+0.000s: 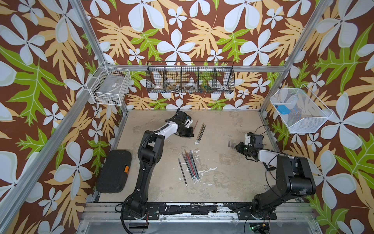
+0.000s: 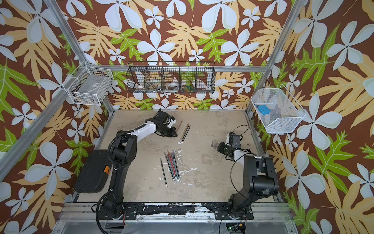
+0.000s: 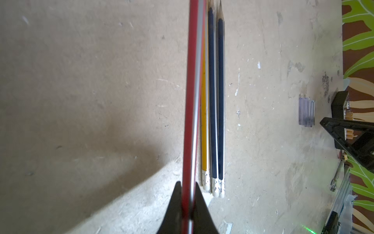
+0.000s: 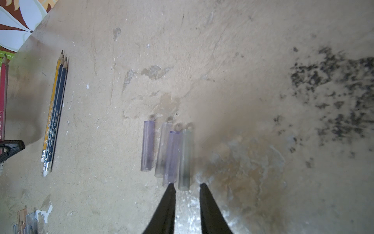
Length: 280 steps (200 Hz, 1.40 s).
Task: Remove the protective cover of the pencils
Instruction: Place the pencil at the center of the board, then pick up the pencil from the center of the board.
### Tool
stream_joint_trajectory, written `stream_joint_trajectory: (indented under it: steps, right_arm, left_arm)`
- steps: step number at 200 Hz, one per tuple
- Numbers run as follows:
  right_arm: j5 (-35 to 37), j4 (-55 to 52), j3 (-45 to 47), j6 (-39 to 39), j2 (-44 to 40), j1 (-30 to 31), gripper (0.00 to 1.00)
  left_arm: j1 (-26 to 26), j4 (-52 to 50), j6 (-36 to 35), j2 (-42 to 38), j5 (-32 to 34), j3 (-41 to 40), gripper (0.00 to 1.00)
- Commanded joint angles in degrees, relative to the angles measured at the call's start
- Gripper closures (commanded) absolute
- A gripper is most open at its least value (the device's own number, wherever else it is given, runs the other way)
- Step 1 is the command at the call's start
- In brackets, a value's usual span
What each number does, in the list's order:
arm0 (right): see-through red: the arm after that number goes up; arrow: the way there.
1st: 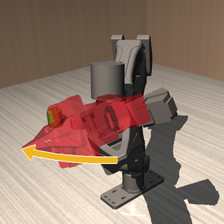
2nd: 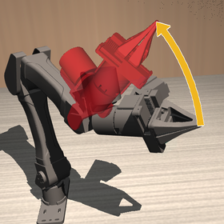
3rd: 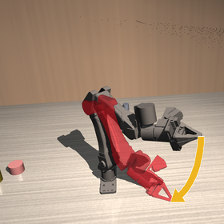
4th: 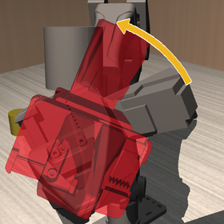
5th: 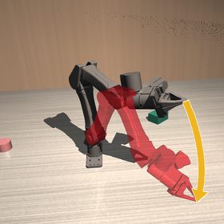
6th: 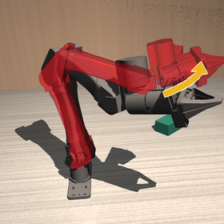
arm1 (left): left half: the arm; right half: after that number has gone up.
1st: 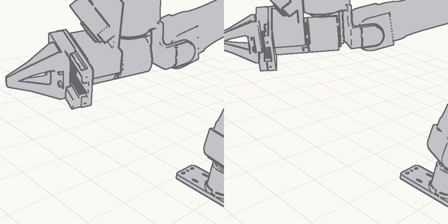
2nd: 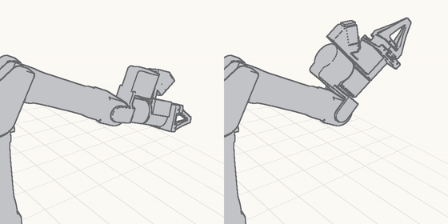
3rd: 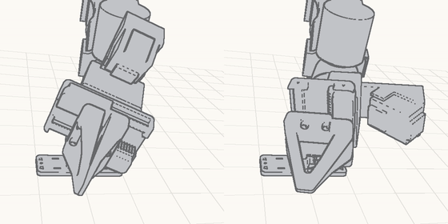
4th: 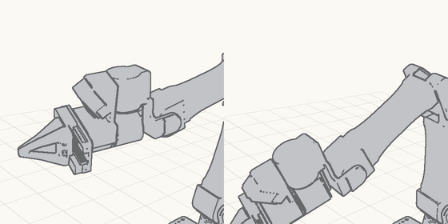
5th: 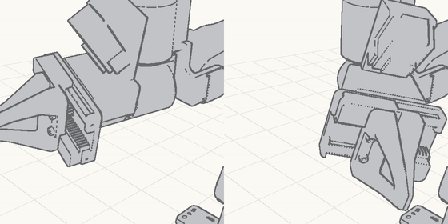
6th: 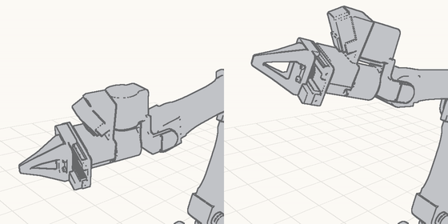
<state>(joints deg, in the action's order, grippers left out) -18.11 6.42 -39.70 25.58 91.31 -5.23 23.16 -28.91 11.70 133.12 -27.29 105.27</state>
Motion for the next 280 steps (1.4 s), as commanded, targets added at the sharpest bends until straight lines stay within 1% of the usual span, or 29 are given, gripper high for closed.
stream_joint_trajectory:
  steps: [1,29,72,101,117,145,160,182,197,216,240,260,280]
  right_arm:
    - [-0.63,1.13,0.14,0.80,-0.57,0.03,0.76]
    - [-0.35,1.25,0.59,0.87,-1.46,0.08,0.76]
    - [-0.10,1.40,1.02,0.87,-2.27,0.05,0.77]
    - [-0.13,1.50,1.46,0.82,-3.26,0.04,0.77]
    - [-0.35,1.67,2.22,0.71,-5.24,0.05,0.78]
    - [-0.03,2.64,4.36,-0.54,-12.05,0.94,0.78]
    - [2.62,3.30,4.94,-2.33,-15.39,5.53,0.78]
    - [7.00,0.53,2.69,-5.76,-15.39,16.46,0.79]
    - [9.03,-0.48,2.01,-4.76,-14.84,23.42,0.79]
    - [10.35,0.22,1.23,-2.31,-13.46,30.23,0.79]
    - [10.81,-1.16,-3.95,-1.08,-7.00,37.15,0.80]
    - [13.03,-4.92,-10.87,-1.83,0.03,41.95,0.80]
    - [16.46,-10.48,-18.64,-1.99,7.31,45.16,0.80]
  left_arm:
    - [0.47,-1.36,-0.01,0.94,-0.23,1.01,0.87]
    - [0.84,-1.42,0.27,1.62,-0.55,1.49,0.81]
    - [0.85,-1.17,0.17,1.40,-0.52,1.38,0.80]
    - [0.93,-0.86,0.10,0.42,-0.75,1.17,0.82]
    - [1.00,0.42,0.13,-1.77,-1.48,0.24,0.85]
    - [0.92,7.95,1.76,-10.02,-4.64,-5.75,0.83]
    - [0.84,12.88,3.05,-15.21,-5.72,-9.70,0.81]
    - [0.68,20.72,5.74,-22.51,-8.07,-15.54,0.81]
    - [0.43,25.00,6.90,-27.40,-8.25,-19.42,0.81]
    - [-0.82,28.63,7.53,-33.12,-7.25,-24.34,0.81]
    - [-3.04,35.04,10.63,-38.19,-7.62,-30.60,0.79]
    - [-3.61,35.43,11.16,-38.56,-8.65,-30.16,0.79]
    - [-4.12,35.65,12.10,-38.53,-10.05,-29.86,0.81]
